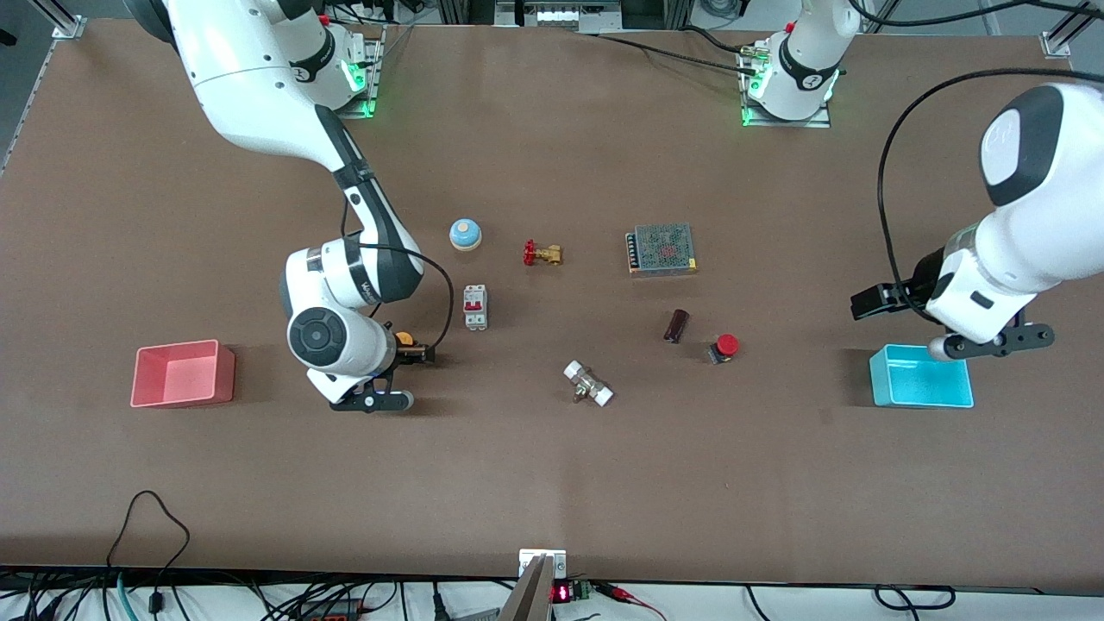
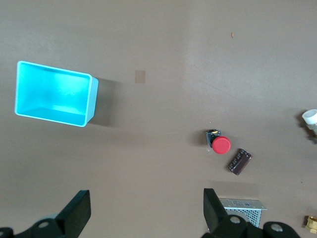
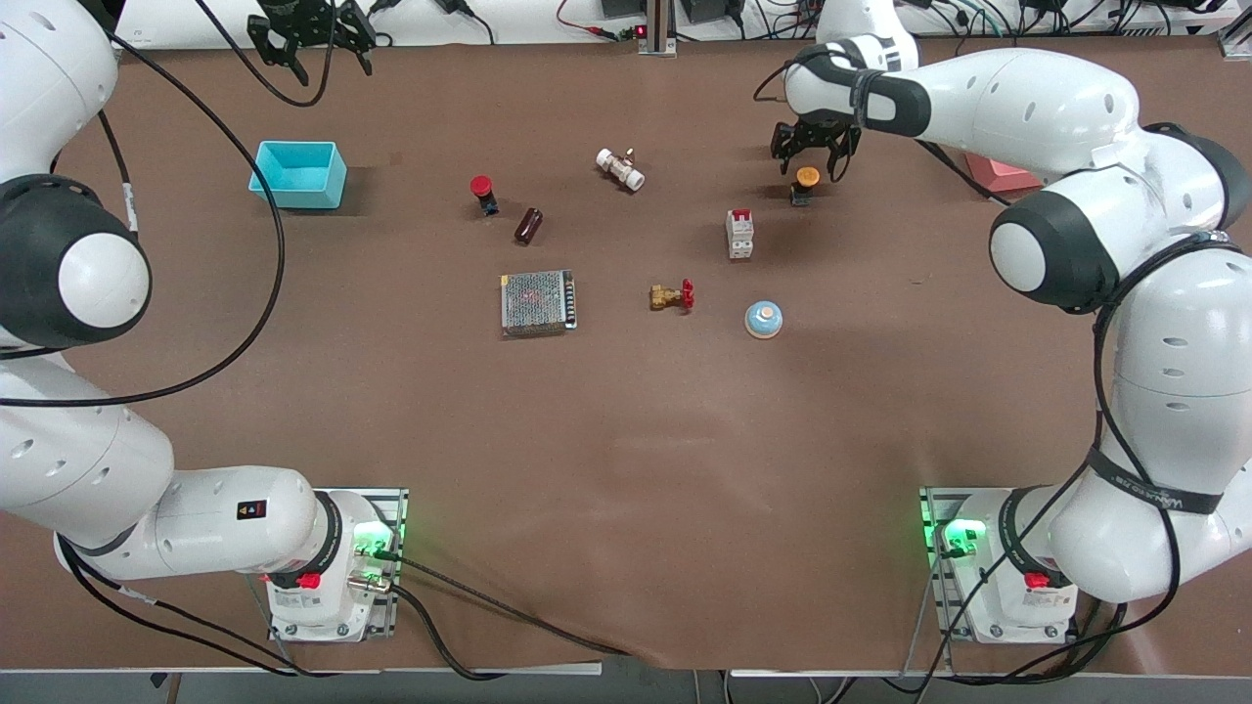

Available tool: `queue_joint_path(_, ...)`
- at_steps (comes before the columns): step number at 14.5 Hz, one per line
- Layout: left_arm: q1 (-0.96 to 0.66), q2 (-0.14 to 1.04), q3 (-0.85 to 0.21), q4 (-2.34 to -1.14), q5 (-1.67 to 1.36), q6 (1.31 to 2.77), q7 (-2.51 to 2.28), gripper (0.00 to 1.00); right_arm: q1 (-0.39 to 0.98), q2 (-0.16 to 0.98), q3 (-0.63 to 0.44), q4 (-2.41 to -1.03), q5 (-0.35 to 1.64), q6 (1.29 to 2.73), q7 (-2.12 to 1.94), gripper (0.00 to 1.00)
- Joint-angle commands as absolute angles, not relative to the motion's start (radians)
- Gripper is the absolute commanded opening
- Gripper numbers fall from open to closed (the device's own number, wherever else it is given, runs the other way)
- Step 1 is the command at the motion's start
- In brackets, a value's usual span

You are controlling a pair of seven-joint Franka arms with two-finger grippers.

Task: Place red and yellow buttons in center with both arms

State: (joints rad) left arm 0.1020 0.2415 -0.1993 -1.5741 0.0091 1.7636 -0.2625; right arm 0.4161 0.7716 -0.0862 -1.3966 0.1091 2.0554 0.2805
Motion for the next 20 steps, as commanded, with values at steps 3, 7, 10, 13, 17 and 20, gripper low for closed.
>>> queue_joint_path(3,0.135,0.163,-0.201,-1.592,0.012,1.712,-0.155,1.0,0.405,0.596,-0.112,-1.413,0.121,1.947,0.279,1.0)
queue_joint_path(7,0.155,0.124,-0.192,-1.594,0.012,1.694,-0.088,1.0,0.402,0.477,-0.161,-1.411,0.12,1.84,0.265,1.0)
queue_joint_path(10,0.04,0.069,-0.024,-1.604,0.011,1.677,-0.026,1.0,0.367,0.41,-0.172,-1.411,0.114,1.763,0.261,1.0)
queue_joint_path(13,-0.053,0.023,0.104,-1.608,0.009,1.657,0.032,1.0,0.316,0.37,-0.181,-1.411,0.112,1.718,0.264,1.0)
queue_joint_path(17,-0.046,-0.028,0.112,-1.617,0.011,1.646,0.041,1.0,0.172,0.305,-0.157,-1.384,0.112,1.635,0.24,1.0)
queue_joint_path(20,-0.014,-0.049,0.083,-1.618,0.012,1.637,0.041,1.0,0.002,0.249,-0.069,-1.388,0.109,1.588,0.086,1.0)
